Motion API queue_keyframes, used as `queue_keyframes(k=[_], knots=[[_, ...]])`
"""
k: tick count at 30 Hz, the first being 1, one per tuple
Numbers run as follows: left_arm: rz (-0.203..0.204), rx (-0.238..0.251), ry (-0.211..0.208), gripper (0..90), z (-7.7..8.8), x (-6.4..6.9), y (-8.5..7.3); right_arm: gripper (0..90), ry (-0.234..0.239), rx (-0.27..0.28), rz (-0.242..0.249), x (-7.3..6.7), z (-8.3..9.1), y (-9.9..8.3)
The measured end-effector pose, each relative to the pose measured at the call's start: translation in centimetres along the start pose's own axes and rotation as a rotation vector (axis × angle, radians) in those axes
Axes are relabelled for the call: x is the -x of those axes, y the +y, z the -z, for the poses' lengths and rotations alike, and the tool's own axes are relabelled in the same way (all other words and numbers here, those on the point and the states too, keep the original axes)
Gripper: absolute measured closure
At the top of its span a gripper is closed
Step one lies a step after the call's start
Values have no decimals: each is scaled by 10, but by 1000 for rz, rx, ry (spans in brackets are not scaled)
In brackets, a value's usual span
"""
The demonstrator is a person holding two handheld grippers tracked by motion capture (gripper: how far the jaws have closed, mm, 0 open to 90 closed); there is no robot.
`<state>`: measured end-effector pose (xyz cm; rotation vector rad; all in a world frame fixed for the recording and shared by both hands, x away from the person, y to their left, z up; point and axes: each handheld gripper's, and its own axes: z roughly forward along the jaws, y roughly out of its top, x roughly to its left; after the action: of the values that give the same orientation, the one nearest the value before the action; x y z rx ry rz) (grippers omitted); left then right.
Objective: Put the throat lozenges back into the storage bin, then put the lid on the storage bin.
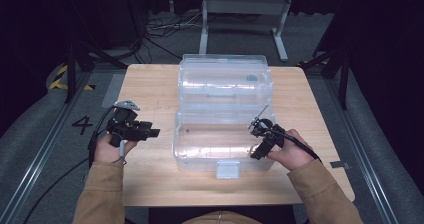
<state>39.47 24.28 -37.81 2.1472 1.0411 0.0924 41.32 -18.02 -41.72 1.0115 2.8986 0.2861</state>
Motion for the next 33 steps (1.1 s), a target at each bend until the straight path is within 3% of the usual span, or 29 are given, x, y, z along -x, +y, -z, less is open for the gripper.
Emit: queue_keyframes(k=[8,18,23,33], knots=[[-1,-3,-3,514,-1,1,0,186,2,20,-4,0,1,-2],[-7,6,-22,514,-1,3,2,226,30,106,-2,3,10,-9],[-17,12,-44,521,-1,6,3,263,56,182,-4,5,22,-15],[-38,18,-66,526,-2,12,6,268,114,389,-27,13,55,-31]])
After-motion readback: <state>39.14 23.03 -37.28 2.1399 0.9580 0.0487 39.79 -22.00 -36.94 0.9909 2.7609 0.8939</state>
